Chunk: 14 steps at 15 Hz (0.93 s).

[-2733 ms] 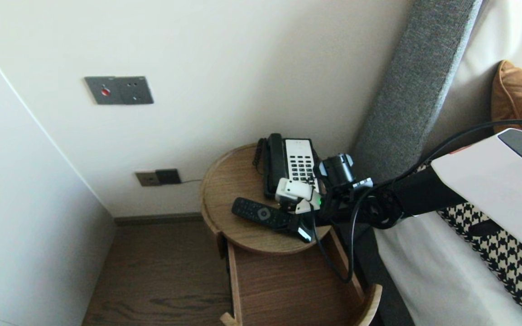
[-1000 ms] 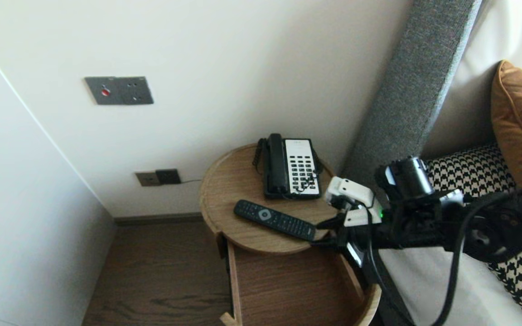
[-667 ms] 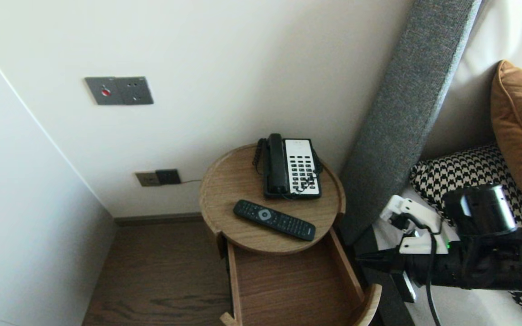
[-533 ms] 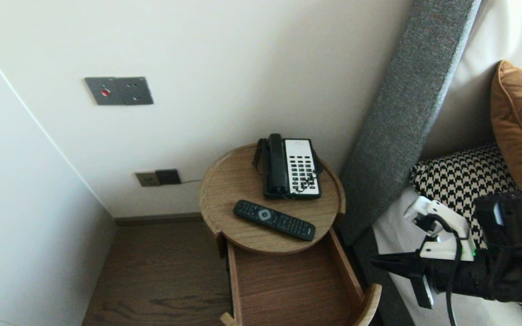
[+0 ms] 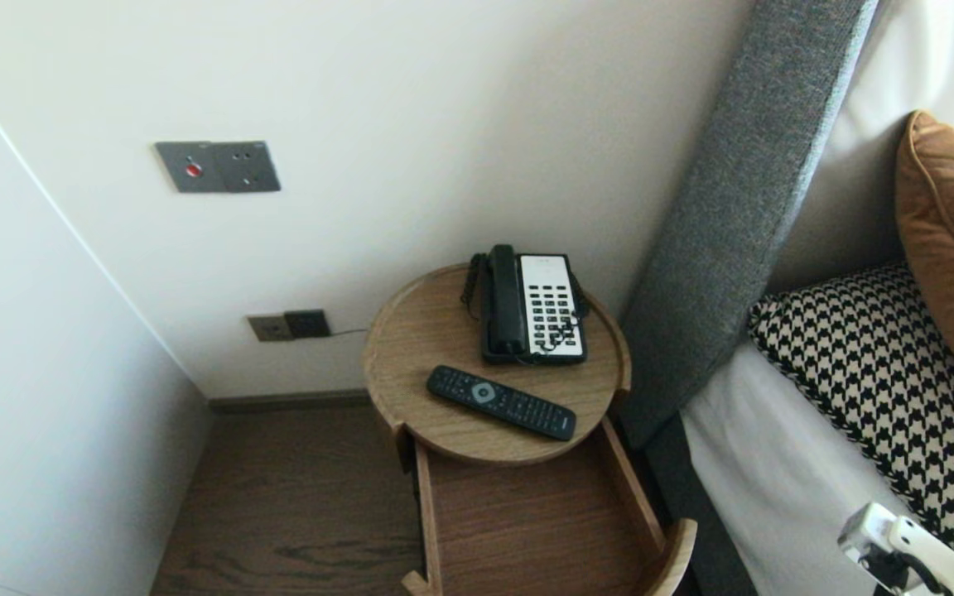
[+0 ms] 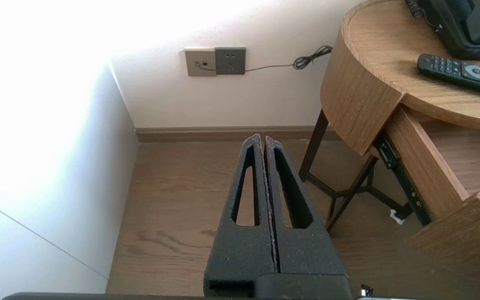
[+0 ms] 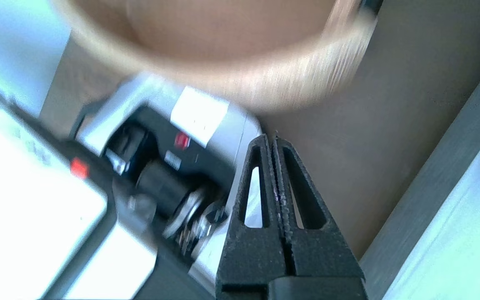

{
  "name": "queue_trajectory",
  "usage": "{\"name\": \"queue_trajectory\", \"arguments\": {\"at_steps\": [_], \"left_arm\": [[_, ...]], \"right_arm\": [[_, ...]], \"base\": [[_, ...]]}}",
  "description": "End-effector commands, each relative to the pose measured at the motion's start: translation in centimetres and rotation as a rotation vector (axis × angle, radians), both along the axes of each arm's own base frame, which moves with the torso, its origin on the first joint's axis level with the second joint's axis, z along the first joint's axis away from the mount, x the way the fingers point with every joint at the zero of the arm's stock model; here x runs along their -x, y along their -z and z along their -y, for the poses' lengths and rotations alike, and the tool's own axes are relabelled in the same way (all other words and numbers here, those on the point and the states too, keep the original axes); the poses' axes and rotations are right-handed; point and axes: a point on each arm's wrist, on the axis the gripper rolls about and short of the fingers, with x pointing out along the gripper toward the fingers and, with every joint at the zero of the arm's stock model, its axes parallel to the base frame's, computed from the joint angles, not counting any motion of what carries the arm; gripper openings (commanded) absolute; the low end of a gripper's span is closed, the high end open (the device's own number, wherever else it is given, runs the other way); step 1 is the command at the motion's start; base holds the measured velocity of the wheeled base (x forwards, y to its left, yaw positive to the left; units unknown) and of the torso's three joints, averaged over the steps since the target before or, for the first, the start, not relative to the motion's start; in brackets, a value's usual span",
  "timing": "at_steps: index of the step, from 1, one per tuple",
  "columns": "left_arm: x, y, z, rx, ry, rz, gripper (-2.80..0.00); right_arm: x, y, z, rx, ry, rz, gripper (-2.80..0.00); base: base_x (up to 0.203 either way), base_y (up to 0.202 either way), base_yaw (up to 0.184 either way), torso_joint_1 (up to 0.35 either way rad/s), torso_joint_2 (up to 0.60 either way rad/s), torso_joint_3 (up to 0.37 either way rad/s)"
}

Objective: Close the nightstand drawer

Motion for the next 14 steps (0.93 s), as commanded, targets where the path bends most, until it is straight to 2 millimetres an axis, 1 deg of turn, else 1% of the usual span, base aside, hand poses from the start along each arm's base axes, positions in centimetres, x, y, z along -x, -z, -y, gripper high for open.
{"name": "queue_trajectory", "arguments": {"at_steps": [1, 5, 8, 10, 12, 14], "left_arm": [[0.0, 0.0, 0.0, 0.001, 0.000, 0.002, -2.80], [0.0, 0.0, 0.0, 0.001, 0.000, 0.000, -2.80], [0.0, 0.0, 0.0, 0.001, 0.000, 0.002, -2.80], [0.0, 0.0, 0.0, 0.001, 0.000, 0.002, -2.80], [0.0, 0.0, 0.0, 0.001, 0.000, 0.001, -2.80], [0.0, 0.0, 0.0, 0.001, 0.000, 0.002, -2.80]], "right_arm": [[0.7, 1.3, 0.1, 0.009, -0.003, -0.070, -2.80], [-0.3, 2.7, -0.1, 0.032, -0.010, -0.193, -2.80], [-1.4, 4.0, -0.4, 0.053, -0.023, -0.280, -2.80], [-2.8, 4.6, -0.7, 0.059, -0.025, -0.300, -2.80], [-4.9, 4.8, -1.1, 0.057, -0.017, -0.297, -2.80], [-6.5, 5.0, -1.4, 0.055, -0.015, -0.290, -2.80]], "base": [[0.000, 0.000, 0.000, 0.000, 0.00, 0.000], [0.000, 0.000, 0.000, 0.000, 0.00, 0.000], [0.000, 0.000, 0.000, 0.000, 0.00, 0.000], [0.000, 0.000, 0.000, 0.000, 0.00, 0.000], [0.000, 0.000, 0.000, 0.000, 0.00, 0.000], [0.000, 0.000, 0.000, 0.000, 0.00, 0.000]]}}
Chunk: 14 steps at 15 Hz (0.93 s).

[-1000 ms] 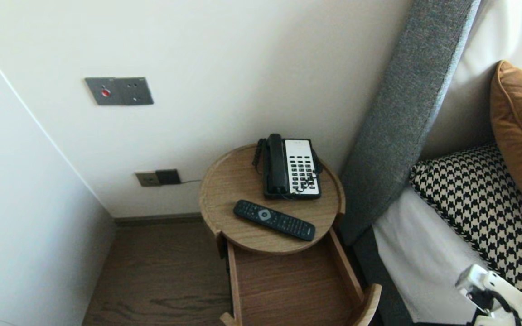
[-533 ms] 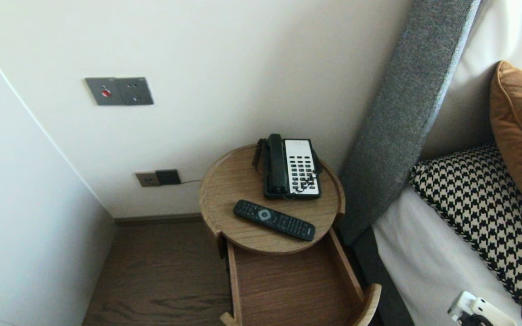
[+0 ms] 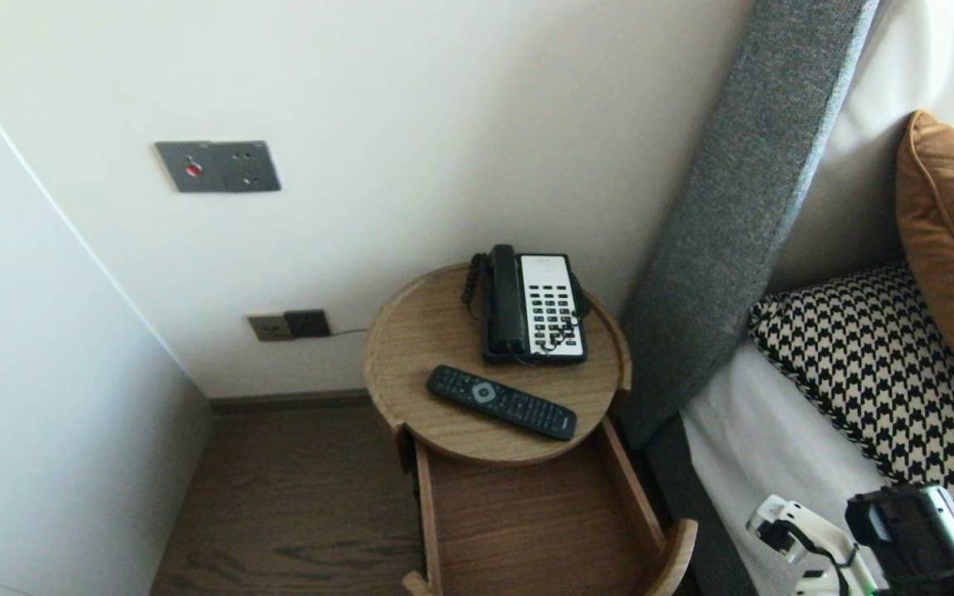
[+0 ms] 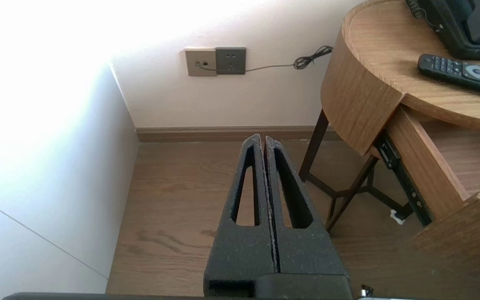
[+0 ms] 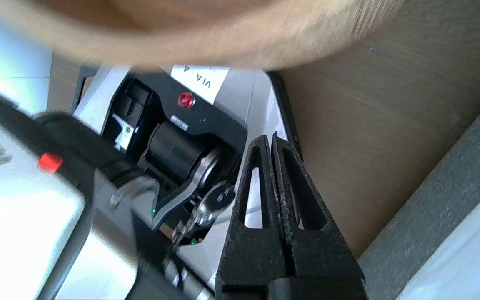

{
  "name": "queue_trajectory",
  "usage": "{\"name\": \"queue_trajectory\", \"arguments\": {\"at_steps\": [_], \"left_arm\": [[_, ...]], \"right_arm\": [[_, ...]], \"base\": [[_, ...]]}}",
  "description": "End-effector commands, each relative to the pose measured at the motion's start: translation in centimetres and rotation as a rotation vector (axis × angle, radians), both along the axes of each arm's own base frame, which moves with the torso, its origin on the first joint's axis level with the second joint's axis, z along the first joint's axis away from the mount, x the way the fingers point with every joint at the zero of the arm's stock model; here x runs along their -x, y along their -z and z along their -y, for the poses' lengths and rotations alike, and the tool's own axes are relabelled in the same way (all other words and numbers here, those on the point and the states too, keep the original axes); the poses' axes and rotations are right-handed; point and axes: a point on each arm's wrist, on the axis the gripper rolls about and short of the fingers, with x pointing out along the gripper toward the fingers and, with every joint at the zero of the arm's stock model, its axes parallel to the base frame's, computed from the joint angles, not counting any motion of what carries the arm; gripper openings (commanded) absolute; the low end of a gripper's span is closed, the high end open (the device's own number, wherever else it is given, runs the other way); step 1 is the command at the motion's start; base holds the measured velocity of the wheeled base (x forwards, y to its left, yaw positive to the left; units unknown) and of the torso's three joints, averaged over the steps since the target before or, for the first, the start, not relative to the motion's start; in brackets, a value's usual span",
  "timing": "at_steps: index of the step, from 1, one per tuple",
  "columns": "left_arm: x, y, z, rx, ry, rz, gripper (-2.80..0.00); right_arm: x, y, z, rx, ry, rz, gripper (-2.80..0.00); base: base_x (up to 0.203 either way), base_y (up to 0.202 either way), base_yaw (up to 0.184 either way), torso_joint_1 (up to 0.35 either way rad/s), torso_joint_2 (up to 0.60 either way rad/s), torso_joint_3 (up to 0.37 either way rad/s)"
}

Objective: Close the nightstand drawer

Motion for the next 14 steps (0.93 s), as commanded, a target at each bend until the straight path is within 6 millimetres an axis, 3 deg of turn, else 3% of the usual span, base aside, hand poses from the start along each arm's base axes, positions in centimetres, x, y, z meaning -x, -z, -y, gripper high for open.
{"name": "queue_trajectory", "arguments": {"at_steps": [1, 5, 14], "left_arm": [[0.0, 0.0, 0.0, 0.001, -0.001, 0.001, -2.80], [0.0, 0.0, 0.0, 0.001, 0.000, 0.002, -2.80], [0.0, 0.0, 0.0, 0.001, -0.001, 0.002, -2.80]], "right_arm": [[-1.9, 1.0, -0.4, 0.009, 0.000, -0.038, -2.80], [-3.1, 1.2, -0.5, 0.031, 0.023, -0.028, -2.80], [-6.0, -0.3, -1.4, 0.051, 0.045, 0.084, -2.80]], "base": [[0.000, 0.000, 0.000, 0.000, 0.00, 0.000], [0.000, 0.000, 0.000, 0.000, 0.00, 0.000], [0.000, 0.000, 0.000, 0.000, 0.00, 0.000]]}}
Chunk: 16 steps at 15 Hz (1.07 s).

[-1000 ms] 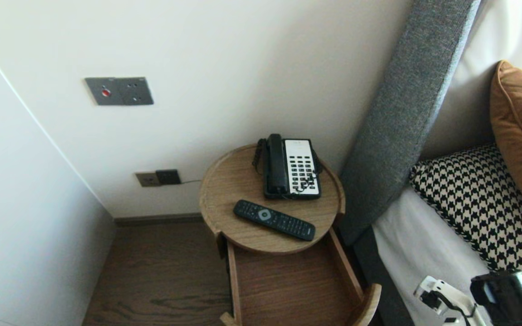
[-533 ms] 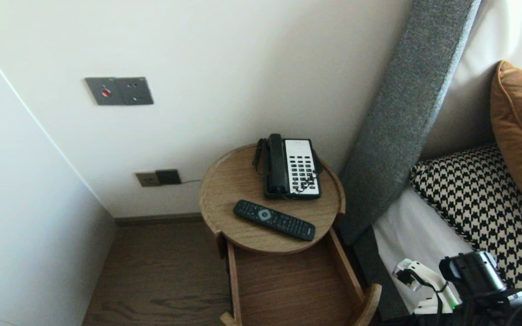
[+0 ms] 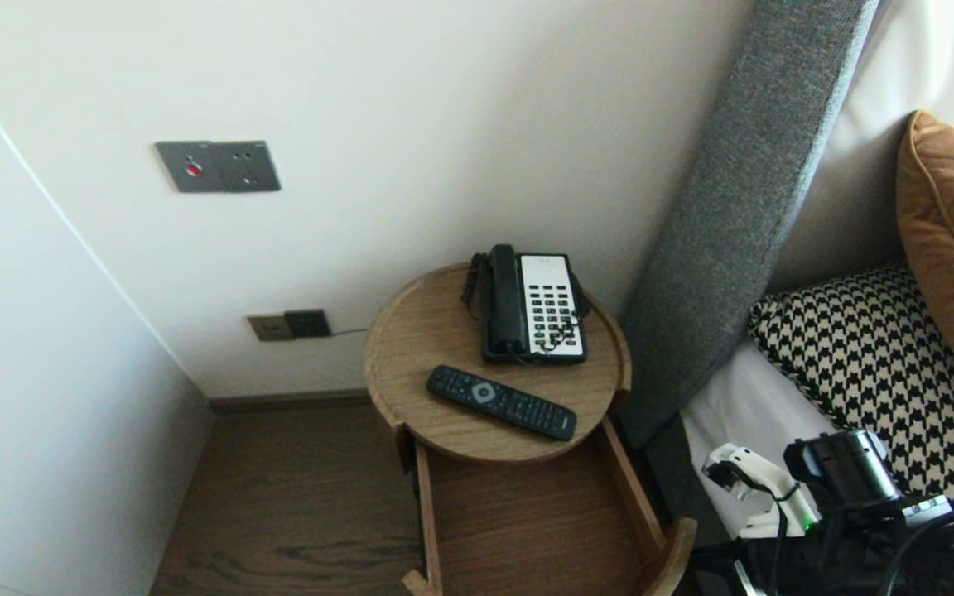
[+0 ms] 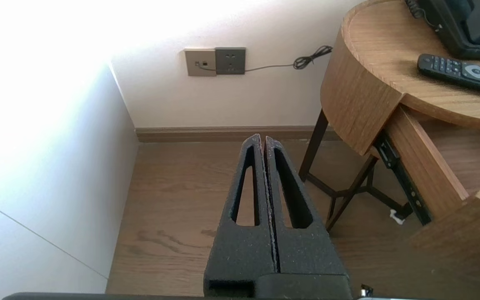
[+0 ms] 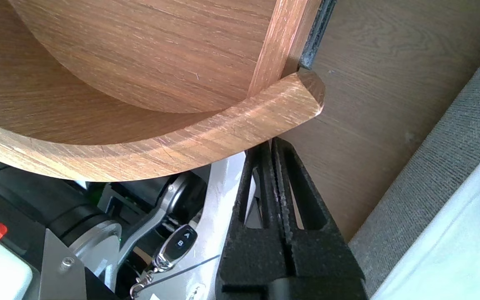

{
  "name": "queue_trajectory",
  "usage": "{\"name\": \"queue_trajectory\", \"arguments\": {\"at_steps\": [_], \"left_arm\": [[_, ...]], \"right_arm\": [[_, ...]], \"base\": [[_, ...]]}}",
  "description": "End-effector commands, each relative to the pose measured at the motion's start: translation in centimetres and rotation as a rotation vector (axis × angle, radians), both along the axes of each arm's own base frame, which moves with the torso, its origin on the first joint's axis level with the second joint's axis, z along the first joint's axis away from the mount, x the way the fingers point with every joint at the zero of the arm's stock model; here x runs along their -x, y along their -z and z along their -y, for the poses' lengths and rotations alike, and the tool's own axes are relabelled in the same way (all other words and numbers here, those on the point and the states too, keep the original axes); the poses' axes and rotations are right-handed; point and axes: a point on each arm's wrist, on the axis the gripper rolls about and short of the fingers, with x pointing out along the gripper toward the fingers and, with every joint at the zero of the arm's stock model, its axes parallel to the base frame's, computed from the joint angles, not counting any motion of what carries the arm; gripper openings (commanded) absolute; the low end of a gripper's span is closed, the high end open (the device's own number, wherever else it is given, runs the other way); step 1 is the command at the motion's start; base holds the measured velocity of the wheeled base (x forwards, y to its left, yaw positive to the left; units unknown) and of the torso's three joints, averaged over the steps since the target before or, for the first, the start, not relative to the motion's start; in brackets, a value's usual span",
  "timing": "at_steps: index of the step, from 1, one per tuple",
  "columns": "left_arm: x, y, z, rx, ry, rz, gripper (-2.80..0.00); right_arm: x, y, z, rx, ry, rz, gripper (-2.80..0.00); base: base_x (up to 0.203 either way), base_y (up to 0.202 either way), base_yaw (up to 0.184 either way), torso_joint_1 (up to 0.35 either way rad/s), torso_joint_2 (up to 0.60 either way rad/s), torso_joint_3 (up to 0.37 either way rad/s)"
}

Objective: Close the nightstand drawer

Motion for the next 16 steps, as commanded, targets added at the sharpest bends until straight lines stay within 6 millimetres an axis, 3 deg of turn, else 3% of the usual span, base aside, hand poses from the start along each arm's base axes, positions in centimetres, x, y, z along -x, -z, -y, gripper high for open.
{"name": "queue_trajectory", "arguments": {"at_steps": [1, 16], "left_arm": [[0.0, 0.0, 0.0, 0.000, -0.001, 0.002, -2.80], [0.0, 0.0, 0.0, 0.000, -0.001, 0.002, -2.80]], "right_arm": [[-0.9, -0.5, -0.5, -0.016, 0.004, 0.025, -2.80], [-6.6, -3.3, -4.5, 0.000, 0.073, 0.201, -2.80]], "base": [[0.000, 0.000, 0.000, 0.000, 0.00, 0.000], [0.000, 0.000, 0.000, 0.000, 0.00, 0.000]]}}
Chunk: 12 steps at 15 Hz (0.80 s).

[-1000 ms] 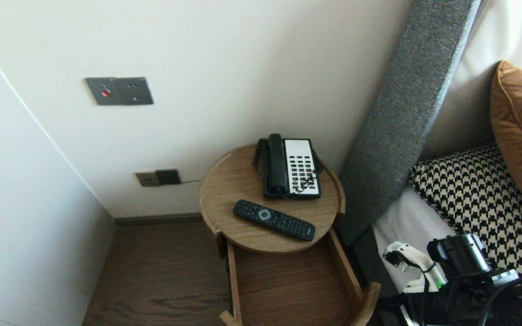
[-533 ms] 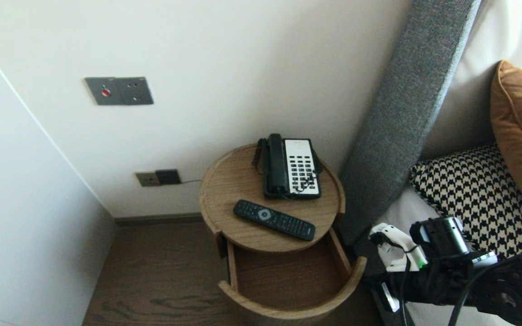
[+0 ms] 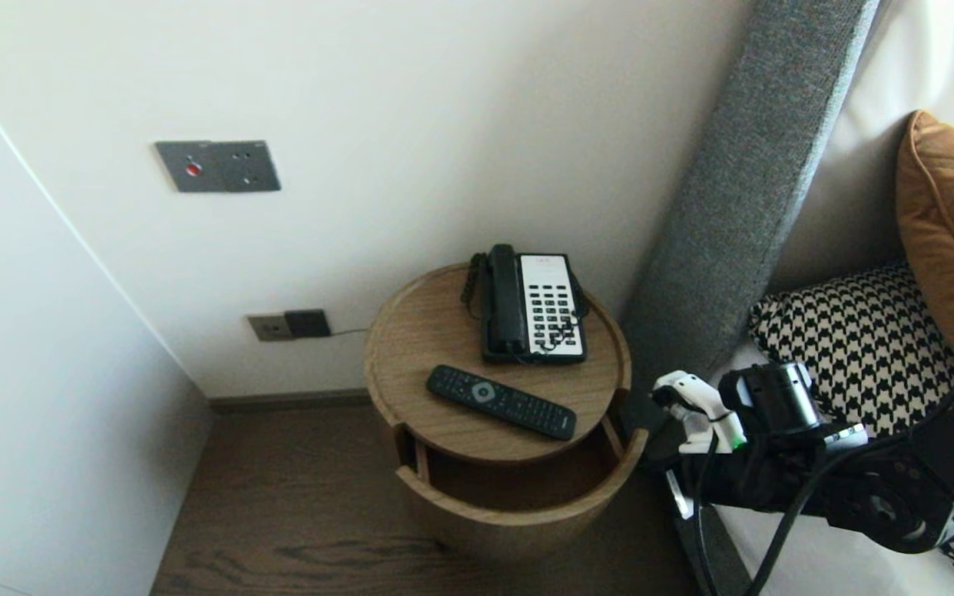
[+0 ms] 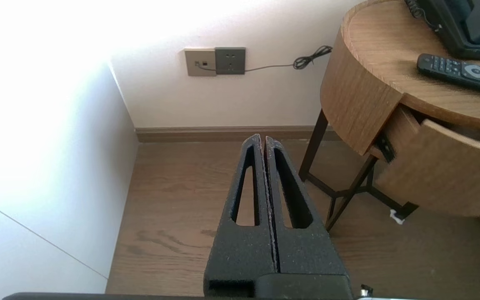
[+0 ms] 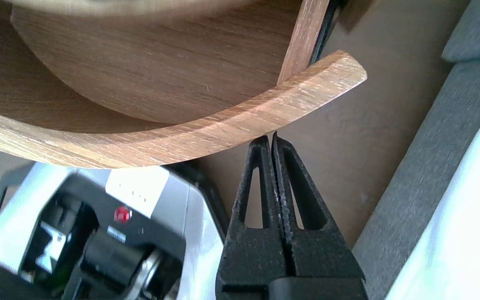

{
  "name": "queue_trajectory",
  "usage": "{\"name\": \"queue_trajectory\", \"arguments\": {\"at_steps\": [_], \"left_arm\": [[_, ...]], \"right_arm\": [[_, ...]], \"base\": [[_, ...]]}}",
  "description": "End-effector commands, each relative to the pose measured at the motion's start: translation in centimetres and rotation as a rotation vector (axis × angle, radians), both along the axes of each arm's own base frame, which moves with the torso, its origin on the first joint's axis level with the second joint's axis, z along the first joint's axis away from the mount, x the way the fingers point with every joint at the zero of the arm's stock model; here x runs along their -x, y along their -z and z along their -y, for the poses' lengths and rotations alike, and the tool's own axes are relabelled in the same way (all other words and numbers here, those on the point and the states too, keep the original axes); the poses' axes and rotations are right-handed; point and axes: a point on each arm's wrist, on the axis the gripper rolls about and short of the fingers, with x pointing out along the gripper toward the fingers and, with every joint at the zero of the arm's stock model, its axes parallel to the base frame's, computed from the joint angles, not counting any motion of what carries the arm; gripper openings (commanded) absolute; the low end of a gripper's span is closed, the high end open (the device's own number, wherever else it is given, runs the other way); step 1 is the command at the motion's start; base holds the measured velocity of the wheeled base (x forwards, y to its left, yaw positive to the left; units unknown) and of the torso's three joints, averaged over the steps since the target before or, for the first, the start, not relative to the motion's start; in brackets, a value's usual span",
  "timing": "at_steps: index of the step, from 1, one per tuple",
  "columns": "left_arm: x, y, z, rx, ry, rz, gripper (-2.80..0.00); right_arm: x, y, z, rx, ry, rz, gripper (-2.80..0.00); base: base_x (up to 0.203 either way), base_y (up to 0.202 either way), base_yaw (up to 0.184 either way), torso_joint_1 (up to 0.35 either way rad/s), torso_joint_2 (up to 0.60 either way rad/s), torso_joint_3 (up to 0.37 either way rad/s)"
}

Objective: Close the nightstand drawer

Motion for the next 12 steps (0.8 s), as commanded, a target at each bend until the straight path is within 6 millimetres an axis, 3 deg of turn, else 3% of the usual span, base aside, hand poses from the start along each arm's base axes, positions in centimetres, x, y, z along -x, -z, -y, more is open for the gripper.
{"name": "queue_trajectory", "arguments": {"at_steps": [1, 4, 12], "left_arm": [[0.0, 0.0, 0.0, 0.000, -0.001, 0.001, -2.80], [0.0, 0.0, 0.0, 0.000, -0.001, 0.002, -2.80], [0.0, 0.0, 0.0, 0.000, -0.001, 0.002, -2.80]], "right_arm": [[-0.8, -0.2, -0.8, -0.005, 0.008, 0.017, -2.80], [-1.2, -0.4, -1.8, 0.011, 0.039, 0.038, -2.80], [-2.4, -0.8, -2.1, 0.017, 0.094, 0.075, -2.80]], "base": [[0.000, 0.000, 0.000, 0.000, 0.00, 0.000], [0.000, 0.000, 0.000, 0.000, 0.00, 0.000], [0.000, 0.000, 0.000, 0.000, 0.00, 0.000]]}}
